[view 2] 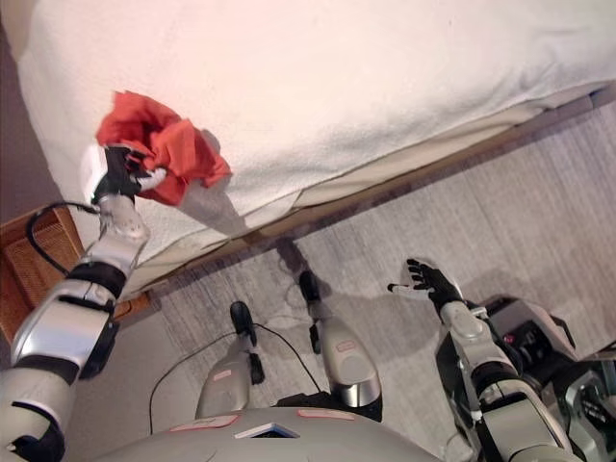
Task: Put the clothes on the bed into the basket.
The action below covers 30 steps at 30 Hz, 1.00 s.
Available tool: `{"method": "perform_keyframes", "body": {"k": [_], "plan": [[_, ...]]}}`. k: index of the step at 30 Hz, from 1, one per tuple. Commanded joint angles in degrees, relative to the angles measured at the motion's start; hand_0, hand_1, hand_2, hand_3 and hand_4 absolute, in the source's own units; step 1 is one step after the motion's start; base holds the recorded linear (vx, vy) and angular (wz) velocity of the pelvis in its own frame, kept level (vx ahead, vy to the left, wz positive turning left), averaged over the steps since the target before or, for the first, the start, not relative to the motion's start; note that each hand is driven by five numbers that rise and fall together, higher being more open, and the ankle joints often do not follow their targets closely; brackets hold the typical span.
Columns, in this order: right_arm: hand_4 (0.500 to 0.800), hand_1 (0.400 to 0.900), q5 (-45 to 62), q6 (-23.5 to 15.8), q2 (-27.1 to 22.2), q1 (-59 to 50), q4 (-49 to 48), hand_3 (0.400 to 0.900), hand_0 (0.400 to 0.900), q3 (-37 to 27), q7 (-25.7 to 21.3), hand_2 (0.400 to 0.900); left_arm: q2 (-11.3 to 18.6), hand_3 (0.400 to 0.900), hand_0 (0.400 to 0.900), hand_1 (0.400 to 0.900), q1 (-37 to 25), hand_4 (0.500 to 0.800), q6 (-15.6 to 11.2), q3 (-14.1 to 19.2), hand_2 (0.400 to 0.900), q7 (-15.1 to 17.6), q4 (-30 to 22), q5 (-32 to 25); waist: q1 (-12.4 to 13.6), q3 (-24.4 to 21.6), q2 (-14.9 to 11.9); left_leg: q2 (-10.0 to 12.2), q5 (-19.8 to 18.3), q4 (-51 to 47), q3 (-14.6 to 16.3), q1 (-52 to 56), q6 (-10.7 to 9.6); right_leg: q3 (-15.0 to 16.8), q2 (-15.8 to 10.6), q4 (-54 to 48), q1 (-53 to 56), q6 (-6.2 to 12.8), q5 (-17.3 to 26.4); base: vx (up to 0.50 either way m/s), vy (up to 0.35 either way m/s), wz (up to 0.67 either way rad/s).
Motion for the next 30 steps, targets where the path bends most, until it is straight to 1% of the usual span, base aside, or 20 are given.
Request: {"method": "perform_keyframes", "body": {"k": [1,3,4,5,8,9,11,13,14,15,17,18,19,21,24,29,30], "plan": [[0.8,0.9,-1.4,-1.1,-3.2,5.2,3.4,0.9,0.9,-3.4,-0.6,0.9,2.4,0.4,0.4,0.4,4.0,0.5,-3.6,4.1,0.4,0.6,-1.4,2.2,4.5,-7.1,1.5,2.8,-6.1,0.1,-2.2,8.7,-2.8,-1.8,-5.3,2.2,-3.9,3.72,2.6,0.05,-0.027,0.34],[0.8,0.9,-1.7,-1.0,-3.1,5.2,4.0,0.9,0.9,-3.8,-0.6,0.9,2.9,0.4,0.4,0.4,5.3,0.5,-3.6,4.8,0.4,0.5,-2.5,2.6,4.9,-7.4,1.7,3.0,-6.0,0.1,-2.6,8.8,-2.9,-2.4,-5.4,1.9,-3.0,3.76,2.4,0.05,-0.015,0.3],[0.8,0.9,-2.2,-0.9,-2.9,5.1,4.5,0.9,0.9,-3.9,-0.5,0.9,3.4,0.4,0.4,0.4,7.4,0.5,-3.7,5.9,0.4,-0.1,-2.4,3.2,6.0,-8.2,1.9,2.9,-5.7,0.1,-3.5,9.0,-2.9,-3.3,-5.5,1.7,-1.7,3.76,2.0,0.09,-0.021,0.43],[0.8,0.9,-2.5,-0.9,-2.7,5.1,4.9,0.9,0.9,-3.9,-0.4,0.9,3.5,0.4,0.4,0.4,8.1,0.5,-3.7,6.4,0.4,-0.5,-2.4,3.3,6.3,-8.5,1.9,2.8,-5.7,0.1,-3.9,9.4,-2.9,-3.7,-5.6,1.7,-1.0,3.74,1.7,0.1,-0.021,0.42],[0.8,0.9,-3.3,-0.6,-2.6,5.3,5.4,0.9,0.9,-3.9,0.2,0.9,4.8,0.4,0.4,0.4,8.8,0.5,-3.3,7.8,0.4,-1.2,0.1,3.3,7.1,-9.3,2.3,3.0,-5.5,0.1,-5.2,10.0,-2.9,-4.4,-5.9,2.0,0.8,3.62,1.0,0.06,-0.002,0.3],[0.8,0.9,-3.4,-0.5,-2.7,5.3,5.4,0.9,0.9,-3.8,0.4,0.9,5.7,0.4,0.4,0.4,8.5,0.5,-3.1,8.0,0.4,-1.1,0.9,3.6,7.4,-9.6,2.4,3.0,-5.5,0.1,-5.6,10.1,-2.9,-4.8,-5.9,2.1,1.2,3.62,0.7,0.02,0.005,0.29],[0.8,0.9,-3.7,-0.5,-2.8,5.2,5.6,0.9,0.9,-3.3,0.6,0.9,8.5,0.4,0.4,0.4,7.2,0.5,-2.5,8.5,0.4,-1.4,3.9,4.2,7.8,-10.0,2.5,3.1,-5.2,0.1,-6.5,9.8,-3.0,-5.4,-6.1,1.7,2.2,3.63,0.6,0.0,-0.002,0.24],[0.8,0.9,-3.9,-0.4,-3.1,5.6,5.1,0.9,0.9,-3.2,1.1,0.9,11.2,0.4,0.4,0.4,6.7,0.5,-2.0,8.9,0.4,-1.7,4.1,5.1,8.0,-10.4,2.4,3.4,-5.0,0.1,-7.0,9.4,-3.1,-6.3,-6.1,1.2,2.6,3.79,0.6,0.0,-0.012,0.17],[0.8,0.9,-3.9,-0.4,-3.3,5.6,5.1,0.9,0.9,-2.9,1.3,0.9,12.9,0.4,0.4,0.4,6.0,0.5,-1.9,9.2,0.4,-1.9,6.7,5.3,8.0,-10.6,2.4,3.4,-4.9,0.1,-7.2,9.1,-3.2,-6.5,-6.1,1.0,2.6,3.88,0.7,-0.01,-0.002,0.11],[0.8,0.9,-3.7,-0.4,-3.4,5.8,4.9,0.9,0.9,-3.0,1.4,0.9,14.3,0.4,0.4,0.4,6.0,0.5,-1.4,9.4,0.4,-1.6,6.0,5.9,8.2,-10.6,2.2,3.4,-4.8,0.1,-7.4,8.7,-3.2,-6.7,-6.1,0.9,2.5,3.97,0.8,-0.02,0.0,0.05],[0.8,0.9,-3.6,-0.5,-3.6,5.9,4.7,0.9,0.9,-2.6,1.7,0.9,17.5,0.4,0.4,0.4,4.9,0.5,-1.3,10.2,0.4,-1.8,9.8,6.2,8.1,-10.5,2.1,3.4,-4.7,0.1,-7.4,8.3,-3.2,-6.8,-6.1,0.7,2.3,4.1,1.0,0.0,0.0,0.0],[0.8,0.9,-3.8,-0.5,-3.7,6.4,4.5,0.9,0.9,-2.9,1.9,0.9,18.5,0.4,0.4,0.4,4.9,0.5,-0.7,10.7,0.4,-1.5,8.3,6.5,8.2,-10.5,2.0,3.3,-4.8,0.1,-7.4,8.2,-3.1,-6.7,-6.1,0.7,2.3,4.16,1.2,0.0,0.0,0.0],[0.8,0.9,-3.9,-0.4,-4.0,6.8,4.3,0.9,0.9,-2.8,2.1,0.9,19.9,0.4,0.4,0.4,4.7,0.5,-0.4,11.4,0.4,-1.7,8.2,6.6,8.2,-10.4,2.0,3.3,-4.8,0.1,-7.4,8.0,-3.1,-6.7,-6.1,0.6,2.2,4.19,1.2,-0.01,0.009,-0.03],[0.8,0.9,-4.1,-0.3,-4.4,7.2,4.8,0.9,0.9,-3.0,2.3,0.9,22.9,0.4,0.4,0.4,3.7,0.5,-0.1,12.2,0.4,-1.4,9.5,7.5,8.2,-10.2,2.0,3.3,-4.9,0.1,-7.3,7.9,-3.1,-6.4,-6.1,0.2,2.1,4.28,1.4,-0.01,0.013,-0.07],[0.8,0.9,-4.0,-0.4,-4.9,7.9,4.1,0.9,0.9,-2.9,2.7,0.9,26.7,0.4,0.4,0.4,2.6,0.5,1.0,11.0,0.4,-1.3,10.0,10.9,8.1,-9.5,1.8,3.2,-4.8,0.1,-7.1,7.7,-2.9,-6.0,-6.0,0.1,1.7,4.5,1.8,-0.02,0.019,-0.11],[0.8,0.9,-3.7,0.1,-5.7,7.7,3.8,0.9,0.9,-2.9,3.0,0.9,29.7,0.4,0.4,0.4,-0.2,0.5,1.9,11.1,0.4,-1.7,11.8,10.6,8.0,-7.9,1.3,2.9,-4.7,0.1,-6.7,7.0,-2.6,-5.4,-6.0,-0.1,0.8,4.85,2.4,-0.04,0.029,-0.13],[0.8,0.9,-3.7,0.3,-5.9,7.6,3.7,0.9,0.9,-2.7,3.2,0.9,30.5,0.4,0.4,0.4,-0.9,0.5,2.0,11.0,0.4,-2.0,13.1,10.4,8.0,-7.7,1.0,2.9,-4.7,0.1,-6.6,6.9,-2.5,-5.3,-6.0,-0.3,0.6,4.92,2.7,-0.01,0.012,-0.08]]}}
